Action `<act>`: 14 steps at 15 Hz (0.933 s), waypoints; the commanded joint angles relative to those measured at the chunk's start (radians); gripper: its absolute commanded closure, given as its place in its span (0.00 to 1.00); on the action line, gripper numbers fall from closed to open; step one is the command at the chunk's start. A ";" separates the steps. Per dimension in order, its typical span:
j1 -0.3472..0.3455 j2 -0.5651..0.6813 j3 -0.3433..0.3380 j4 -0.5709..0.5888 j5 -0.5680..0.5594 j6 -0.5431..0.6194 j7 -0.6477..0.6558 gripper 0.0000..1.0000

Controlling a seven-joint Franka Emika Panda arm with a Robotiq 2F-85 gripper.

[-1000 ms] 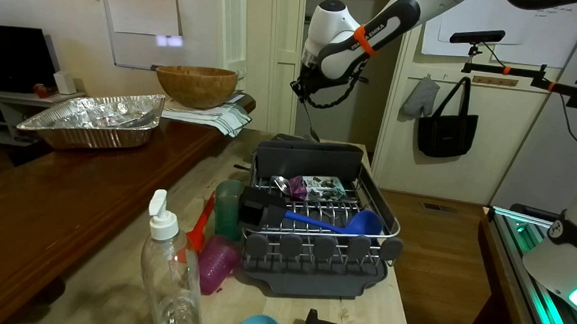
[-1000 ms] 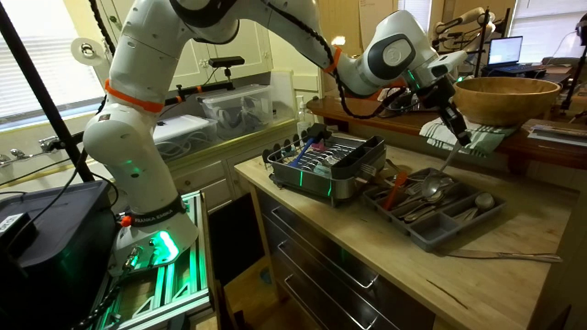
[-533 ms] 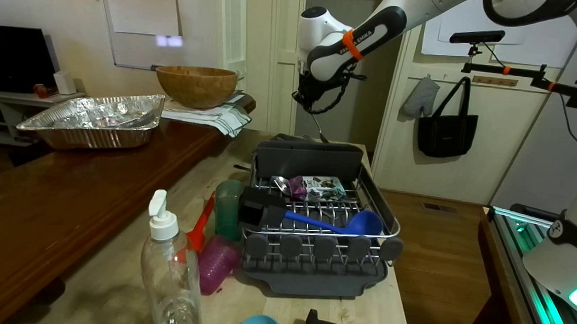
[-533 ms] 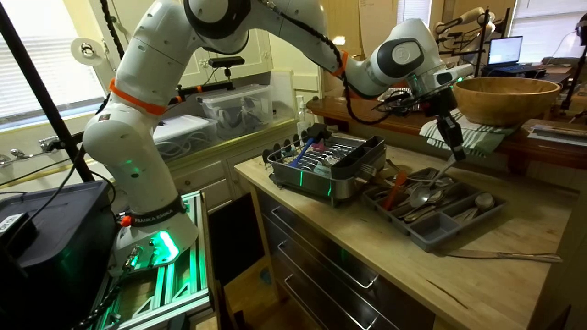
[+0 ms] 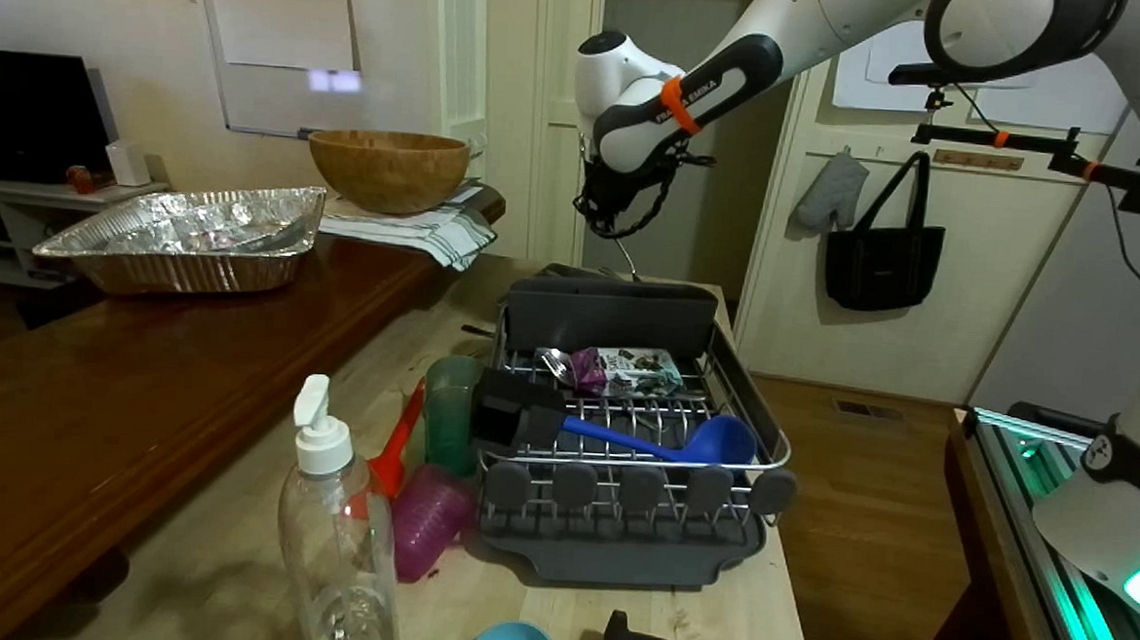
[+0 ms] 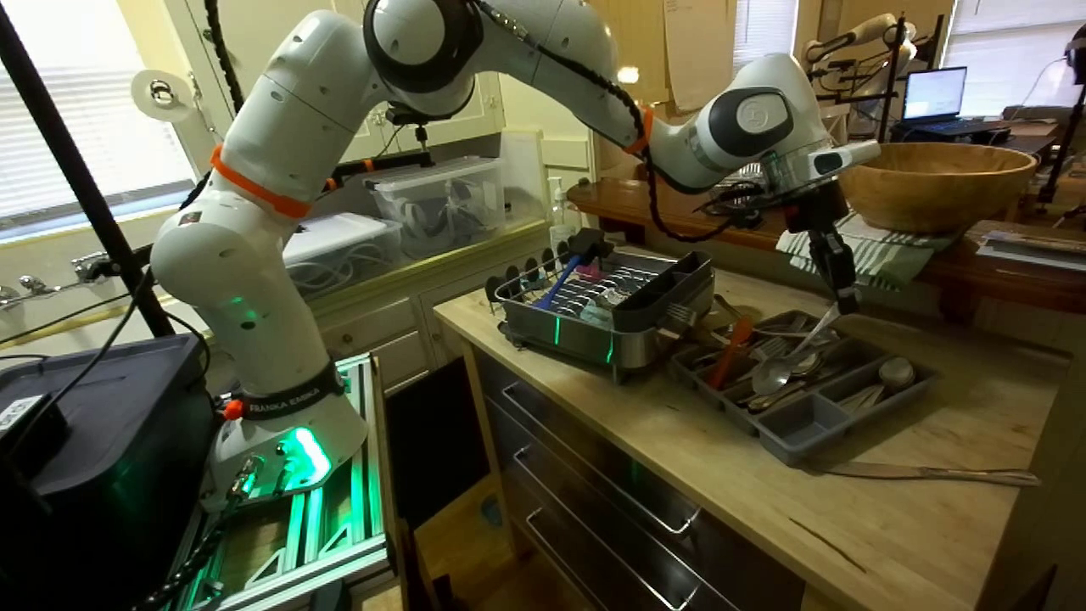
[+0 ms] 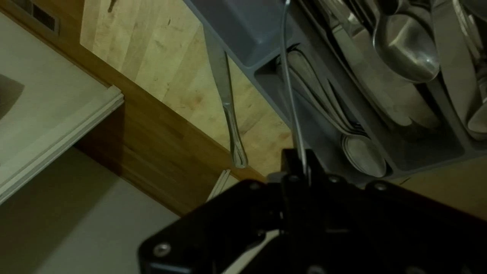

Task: Remove the silver spoon from the drying rack and put it in the utensil holder on the right

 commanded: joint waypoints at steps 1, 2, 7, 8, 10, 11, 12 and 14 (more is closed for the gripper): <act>-0.035 0.059 0.027 0.077 0.015 -0.047 -0.036 0.99; -0.040 0.068 0.029 0.084 0.018 -0.051 -0.043 0.99; -0.051 0.097 0.043 0.121 0.028 -0.105 -0.085 0.70; -0.051 0.099 0.045 0.128 0.026 -0.133 -0.097 0.69; -0.050 0.097 0.051 0.139 0.024 -0.170 -0.116 0.55; -0.049 0.093 0.055 0.144 0.022 -0.185 -0.122 0.49; -0.048 0.091 0.058 0.150 0.021 -0.199 -0.127 0.40; -0.042 0.081 0.057 0.160 0.013 -0.198 -0.119 0.27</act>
